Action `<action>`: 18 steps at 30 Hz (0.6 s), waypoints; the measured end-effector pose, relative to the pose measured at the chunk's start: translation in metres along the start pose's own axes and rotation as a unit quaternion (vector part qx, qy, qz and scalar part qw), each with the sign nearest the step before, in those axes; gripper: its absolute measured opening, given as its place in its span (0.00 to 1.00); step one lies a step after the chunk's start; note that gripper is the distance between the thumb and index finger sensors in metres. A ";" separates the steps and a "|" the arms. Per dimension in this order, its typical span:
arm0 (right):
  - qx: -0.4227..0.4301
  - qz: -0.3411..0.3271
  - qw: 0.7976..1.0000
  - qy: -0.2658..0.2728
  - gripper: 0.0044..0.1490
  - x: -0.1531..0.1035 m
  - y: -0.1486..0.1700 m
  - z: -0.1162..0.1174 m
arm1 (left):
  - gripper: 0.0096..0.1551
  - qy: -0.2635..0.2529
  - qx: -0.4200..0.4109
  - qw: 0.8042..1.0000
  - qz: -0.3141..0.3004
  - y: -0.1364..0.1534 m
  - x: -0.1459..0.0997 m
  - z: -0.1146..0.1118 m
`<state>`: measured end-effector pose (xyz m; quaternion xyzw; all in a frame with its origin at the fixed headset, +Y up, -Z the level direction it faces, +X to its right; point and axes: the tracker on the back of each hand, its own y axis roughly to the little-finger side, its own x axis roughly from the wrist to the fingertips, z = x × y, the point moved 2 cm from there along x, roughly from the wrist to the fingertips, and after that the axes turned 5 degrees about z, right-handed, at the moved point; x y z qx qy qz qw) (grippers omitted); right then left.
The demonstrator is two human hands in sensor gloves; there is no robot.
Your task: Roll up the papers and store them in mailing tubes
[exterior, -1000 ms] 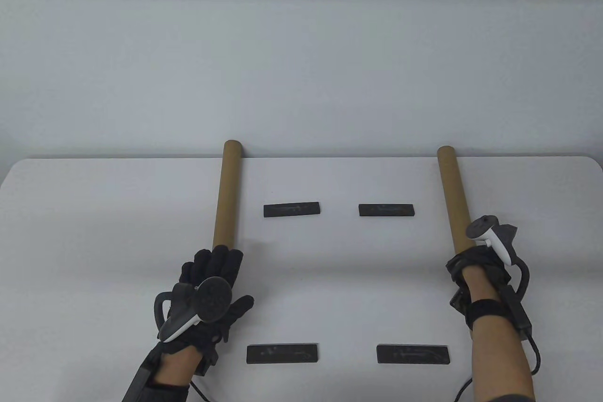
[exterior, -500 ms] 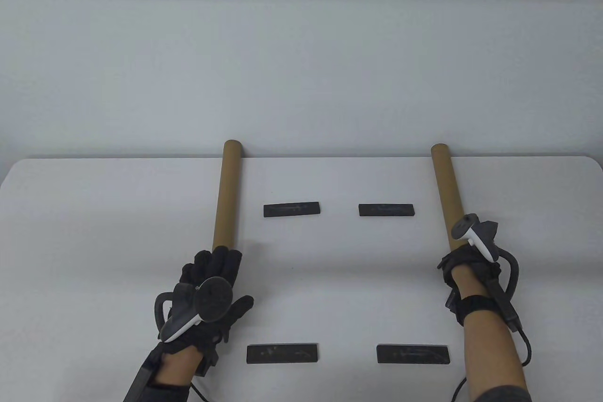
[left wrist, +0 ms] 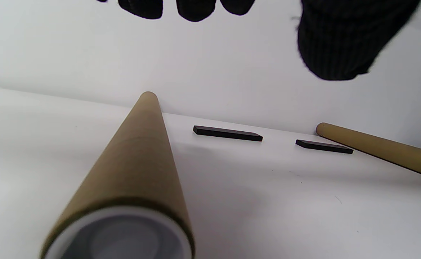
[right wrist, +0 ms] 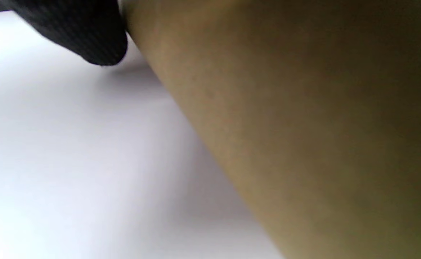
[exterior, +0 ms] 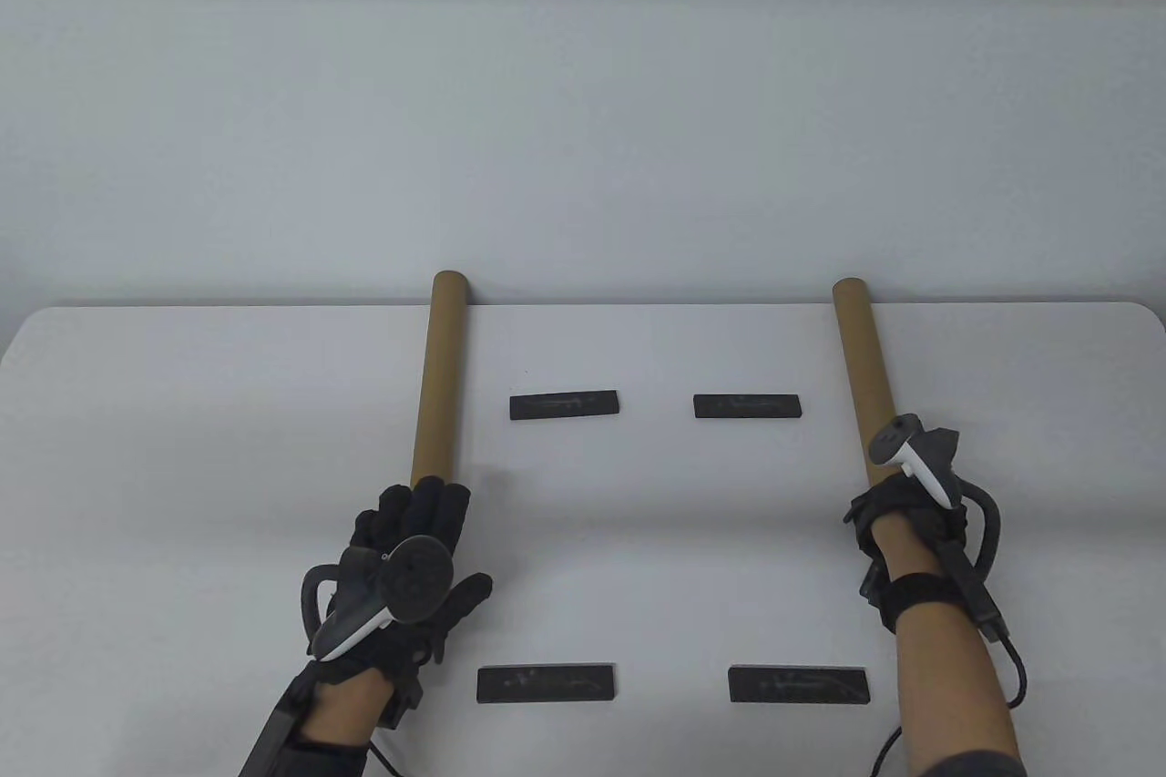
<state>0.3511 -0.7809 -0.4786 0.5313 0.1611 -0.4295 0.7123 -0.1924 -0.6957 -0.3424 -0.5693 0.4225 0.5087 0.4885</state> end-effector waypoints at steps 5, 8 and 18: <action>0.015 -0.009 1.000 -0.001 0.67 -0.001 0.002 -0.005 | 0.59 0.001 0.001 1.000 -0.002 -0.001 0.000 -0.001; 0.025 -0.016 1.000 -0.003 0.69 -0.003 0.005 -0.012 | 0.59 0.001 0.001 1.000 -0.005 -0.002 0.000 -0.001; 0.051 -0.100 0.992 0.059 0.69 -0.041 0.009 -0.044 | 0.59 0.000 0.000 1.000 -0.013 -0.004 0.000 -0.002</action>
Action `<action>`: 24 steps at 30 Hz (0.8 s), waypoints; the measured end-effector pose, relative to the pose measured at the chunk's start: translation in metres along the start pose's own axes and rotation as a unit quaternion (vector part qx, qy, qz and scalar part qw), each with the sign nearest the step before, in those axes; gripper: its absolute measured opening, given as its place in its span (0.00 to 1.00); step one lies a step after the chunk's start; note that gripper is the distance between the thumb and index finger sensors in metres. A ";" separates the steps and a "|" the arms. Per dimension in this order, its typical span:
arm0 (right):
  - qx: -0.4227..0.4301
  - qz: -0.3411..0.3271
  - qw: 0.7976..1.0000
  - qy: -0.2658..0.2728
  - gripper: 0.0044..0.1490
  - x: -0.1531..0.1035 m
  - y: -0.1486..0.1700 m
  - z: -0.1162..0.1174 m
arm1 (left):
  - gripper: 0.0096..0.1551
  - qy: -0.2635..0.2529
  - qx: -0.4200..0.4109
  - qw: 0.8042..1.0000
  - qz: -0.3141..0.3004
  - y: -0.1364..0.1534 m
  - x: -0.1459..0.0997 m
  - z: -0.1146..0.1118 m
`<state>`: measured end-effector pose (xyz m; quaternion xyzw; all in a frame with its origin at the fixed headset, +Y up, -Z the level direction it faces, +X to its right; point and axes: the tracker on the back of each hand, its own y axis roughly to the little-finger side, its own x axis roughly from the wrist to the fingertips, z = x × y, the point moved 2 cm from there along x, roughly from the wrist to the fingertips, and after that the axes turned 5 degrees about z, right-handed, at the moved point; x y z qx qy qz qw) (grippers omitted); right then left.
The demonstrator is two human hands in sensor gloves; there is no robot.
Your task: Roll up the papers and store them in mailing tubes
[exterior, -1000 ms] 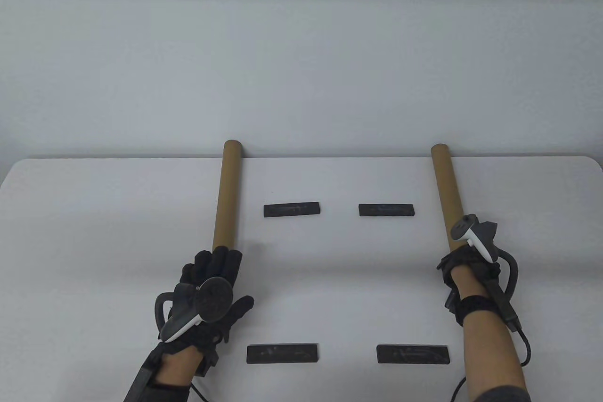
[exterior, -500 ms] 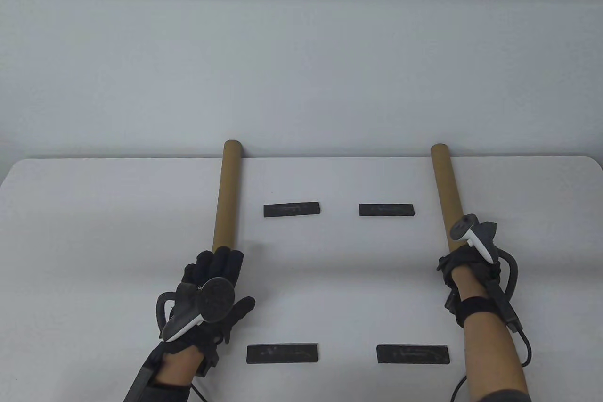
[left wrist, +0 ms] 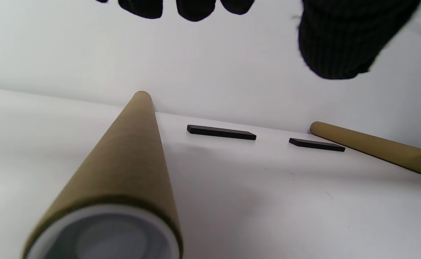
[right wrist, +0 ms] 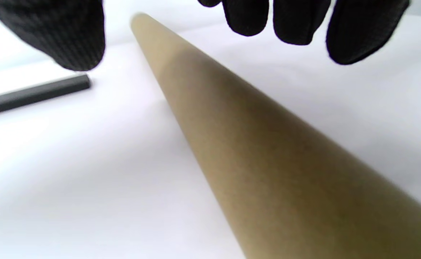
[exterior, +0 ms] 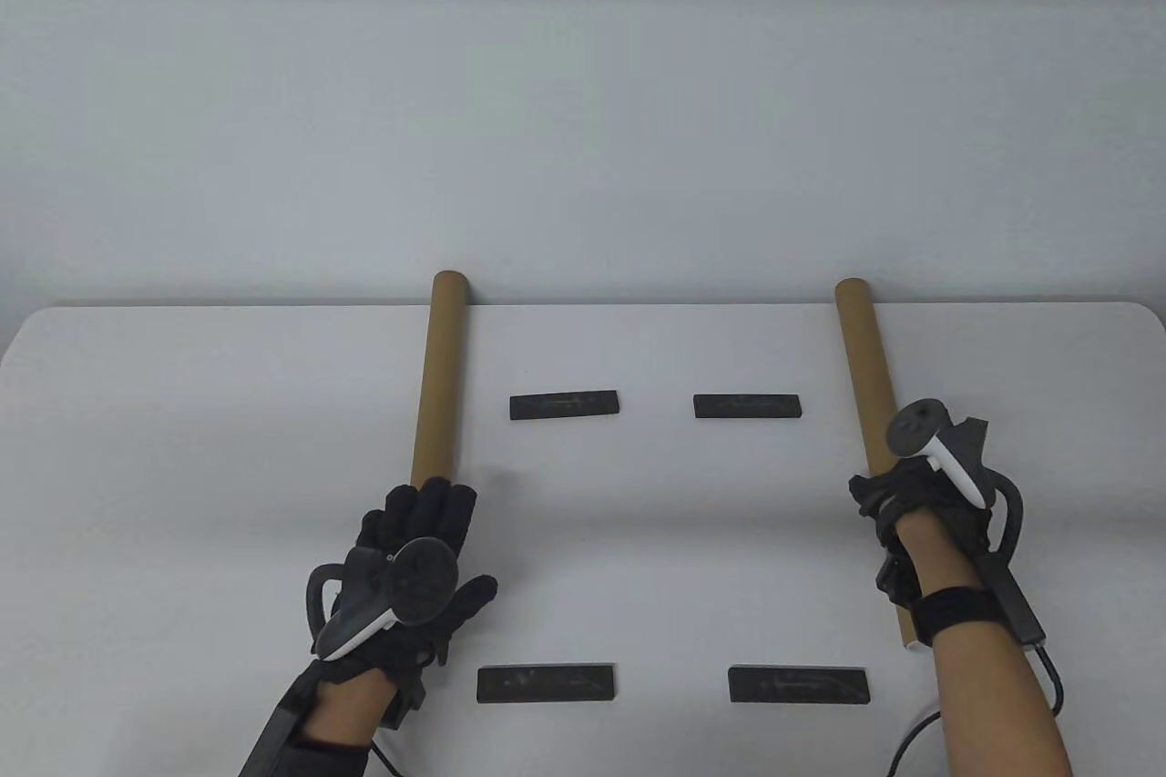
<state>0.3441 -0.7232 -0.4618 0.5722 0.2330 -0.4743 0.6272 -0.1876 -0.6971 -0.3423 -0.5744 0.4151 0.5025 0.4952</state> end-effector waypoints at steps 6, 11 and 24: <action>0.031 -0.040 0.999 0.013 0.68 -0.027 0.013 -0.012 | 0.59 0.000 -0.001 1.000 -0.004 -0.001 0.000 0.000; 0.032 -0.134 0.984 0.110 0.67 -0.085 0.003 -0.031 | 0.59 -0.013 -0.007 1.000 -0.011 -0.002 -0.002 0.004; -0.013 -0.422 0.831 0.363 0.65 -0.224 -0.045 0.001 | 0.59 -0.021 -0.011 0.999 -0.044 -0.009 -0.008 0.005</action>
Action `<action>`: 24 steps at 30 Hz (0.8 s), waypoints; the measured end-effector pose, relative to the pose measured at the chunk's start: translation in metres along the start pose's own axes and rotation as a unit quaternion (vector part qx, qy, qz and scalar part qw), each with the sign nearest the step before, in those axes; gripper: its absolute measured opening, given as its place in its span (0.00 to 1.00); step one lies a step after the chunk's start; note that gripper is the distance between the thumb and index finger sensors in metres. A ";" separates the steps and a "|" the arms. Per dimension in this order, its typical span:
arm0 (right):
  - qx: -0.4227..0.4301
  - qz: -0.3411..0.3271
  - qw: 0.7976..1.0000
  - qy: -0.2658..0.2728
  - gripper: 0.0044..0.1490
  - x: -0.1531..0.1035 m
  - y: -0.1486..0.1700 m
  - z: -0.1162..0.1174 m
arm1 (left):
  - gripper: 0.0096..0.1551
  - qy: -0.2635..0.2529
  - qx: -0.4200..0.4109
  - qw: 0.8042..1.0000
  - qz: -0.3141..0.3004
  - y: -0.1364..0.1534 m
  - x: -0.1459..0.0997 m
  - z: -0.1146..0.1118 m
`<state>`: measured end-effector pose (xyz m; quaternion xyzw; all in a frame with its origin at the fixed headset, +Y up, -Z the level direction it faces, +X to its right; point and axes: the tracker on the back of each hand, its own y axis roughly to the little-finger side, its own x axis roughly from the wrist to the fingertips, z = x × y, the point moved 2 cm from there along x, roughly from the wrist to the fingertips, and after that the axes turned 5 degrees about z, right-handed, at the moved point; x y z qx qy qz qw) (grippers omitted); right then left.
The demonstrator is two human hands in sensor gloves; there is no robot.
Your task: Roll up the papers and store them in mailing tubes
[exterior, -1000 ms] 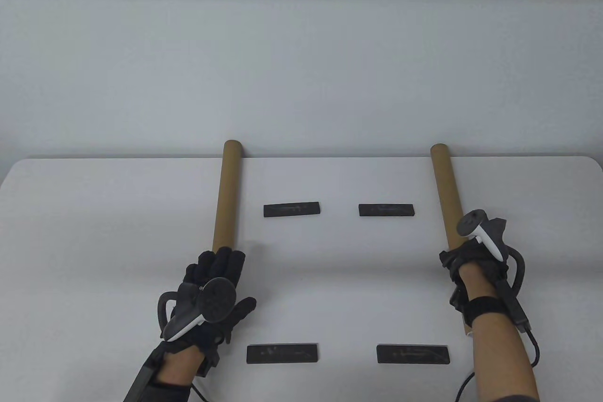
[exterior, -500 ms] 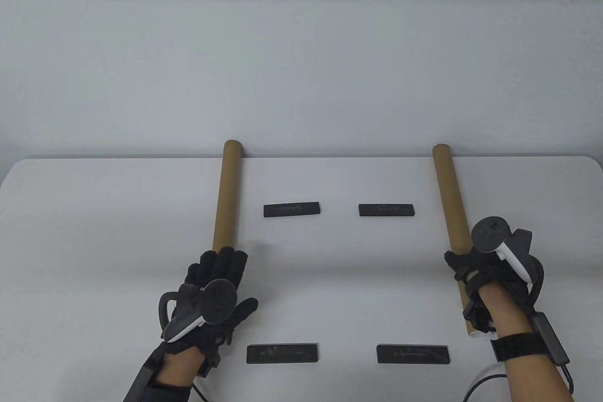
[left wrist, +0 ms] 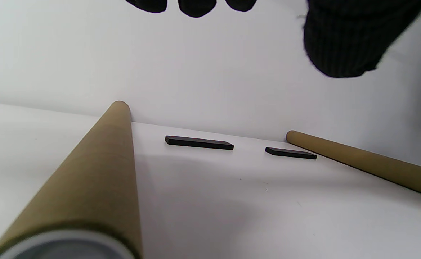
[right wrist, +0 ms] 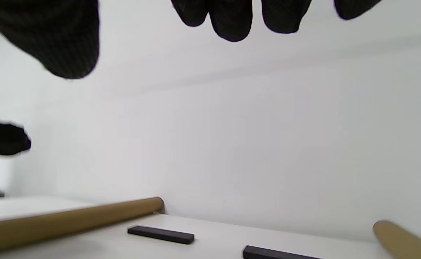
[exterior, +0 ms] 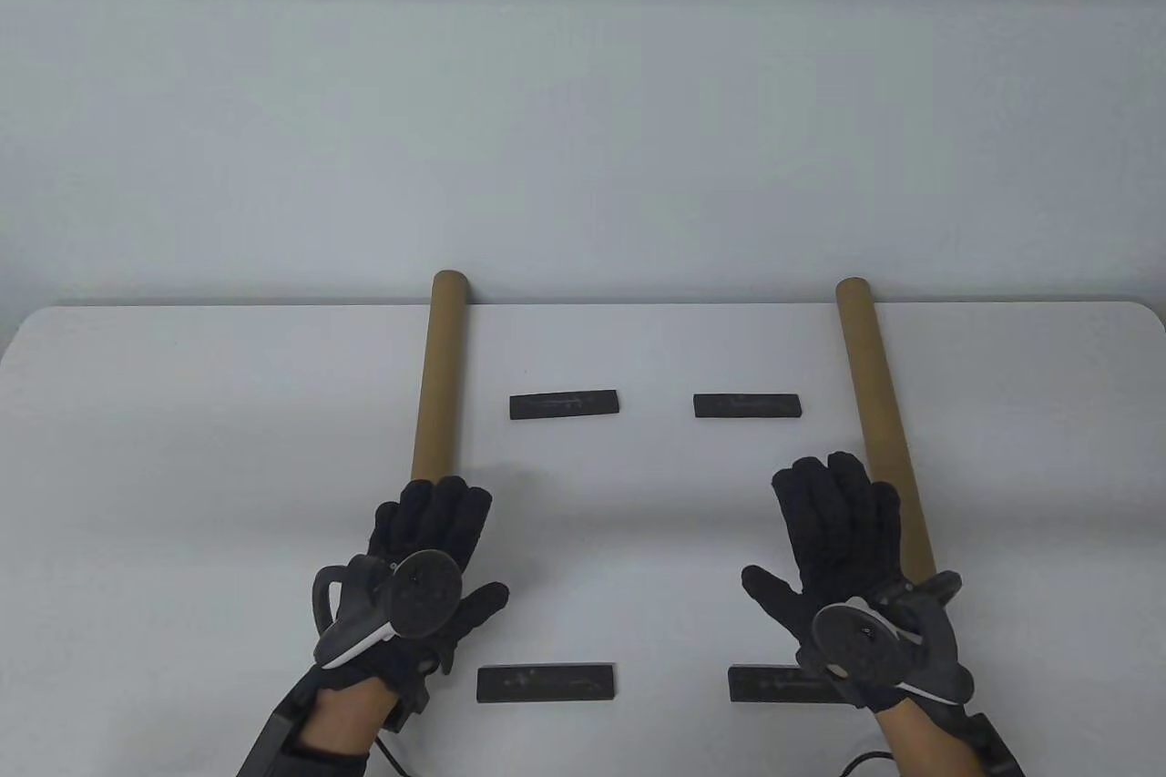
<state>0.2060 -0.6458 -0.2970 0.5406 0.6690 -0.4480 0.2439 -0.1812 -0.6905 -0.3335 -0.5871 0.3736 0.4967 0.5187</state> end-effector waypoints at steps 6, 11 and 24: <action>0.031 -0.005 0.999 -0.030 0.65 -0.002 0.005 0.012 | 0.60 -0.002 -0.004 1.000 -0.004 -0.003 0.002 -0.001; 0.033 -0.013 0.998 -0.059 0.65 -0.003 0.001 0.022 | 0.60 -0.006 -0.003 1.000 -0.014 -0.008 0.002 -0.001; 0.036 -0.008 0.995 -0.097 0.64 -0.002 0.001 0.032 | 0.59 -0.002 0.000 1.000 -0.017 -0.008 0.001 -0.002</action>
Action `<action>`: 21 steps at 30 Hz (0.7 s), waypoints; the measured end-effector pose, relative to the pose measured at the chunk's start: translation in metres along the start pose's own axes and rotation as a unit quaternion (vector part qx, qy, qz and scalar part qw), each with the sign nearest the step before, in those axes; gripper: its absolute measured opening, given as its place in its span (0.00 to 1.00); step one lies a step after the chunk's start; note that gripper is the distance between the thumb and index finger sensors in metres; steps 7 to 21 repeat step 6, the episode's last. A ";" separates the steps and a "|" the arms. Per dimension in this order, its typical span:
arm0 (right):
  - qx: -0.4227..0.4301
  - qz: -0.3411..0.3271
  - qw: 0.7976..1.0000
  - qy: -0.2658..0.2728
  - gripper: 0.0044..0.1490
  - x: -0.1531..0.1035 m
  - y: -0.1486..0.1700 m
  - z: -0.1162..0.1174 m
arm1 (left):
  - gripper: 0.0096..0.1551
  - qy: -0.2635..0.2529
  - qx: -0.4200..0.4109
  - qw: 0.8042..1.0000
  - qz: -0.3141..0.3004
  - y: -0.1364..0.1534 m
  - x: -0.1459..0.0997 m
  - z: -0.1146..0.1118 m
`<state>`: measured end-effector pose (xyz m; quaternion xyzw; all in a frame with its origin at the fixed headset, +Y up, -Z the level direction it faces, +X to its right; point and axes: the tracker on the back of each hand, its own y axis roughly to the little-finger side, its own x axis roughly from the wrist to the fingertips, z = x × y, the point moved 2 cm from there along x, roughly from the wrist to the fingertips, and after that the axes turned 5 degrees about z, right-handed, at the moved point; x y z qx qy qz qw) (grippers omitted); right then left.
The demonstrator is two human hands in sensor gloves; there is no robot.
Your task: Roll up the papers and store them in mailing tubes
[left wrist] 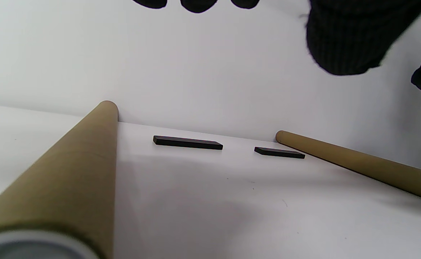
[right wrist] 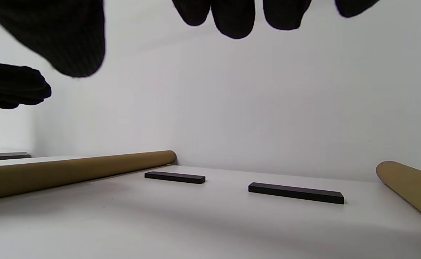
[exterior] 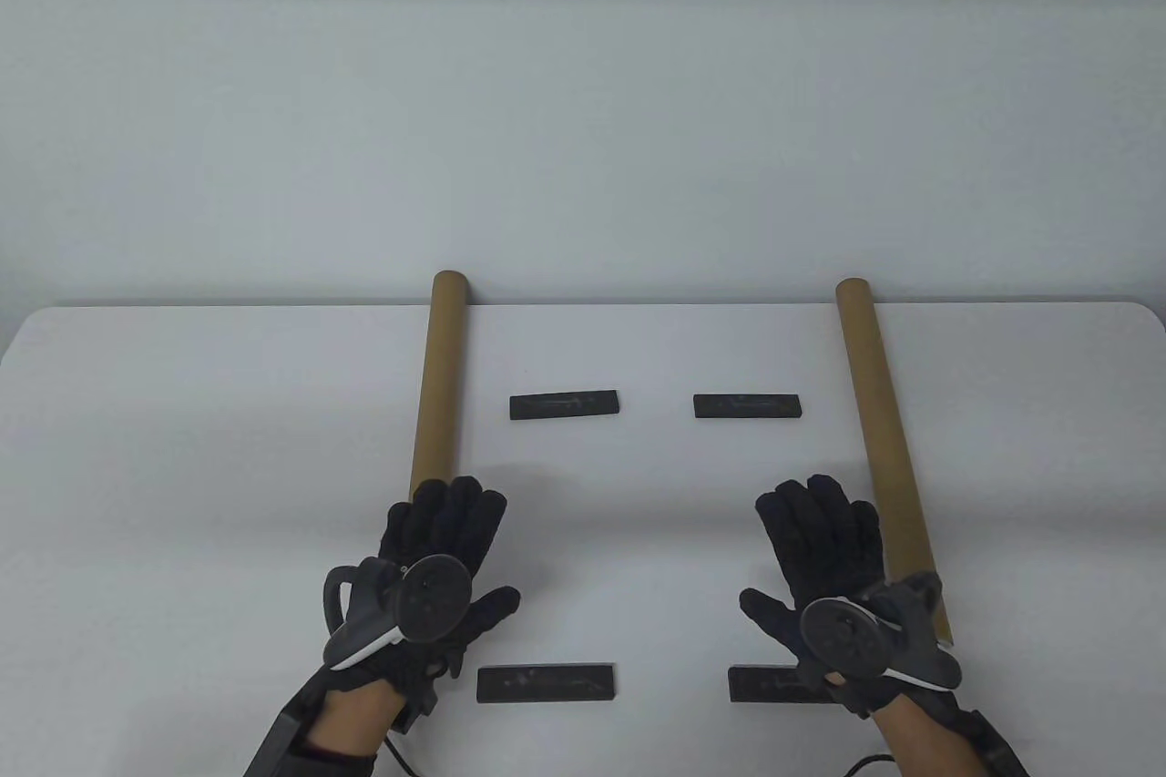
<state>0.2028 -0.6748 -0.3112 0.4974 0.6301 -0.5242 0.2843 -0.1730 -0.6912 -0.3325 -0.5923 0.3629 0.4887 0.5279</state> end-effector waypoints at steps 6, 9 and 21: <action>0.003 0.000 1.000 -0.005 0.63 0.000 -0.002 0.001 | 0.59 -0.006 -0.001 1.000 0.004 0.002 -0.002 0.004; 0.003 0.000 1.000 -0.005 0.63 0.000 -0.002 0.001 | 0.59 -0.006 -0.001 1.000 0.004 0.002 -0.002 0.004; 0.003 0.000 1.000 -0.005 0.63 0.000 -0.002 0.001 | 0.59 -0.006 -0.001 1.000 0.004 0.002 -0.002 0.004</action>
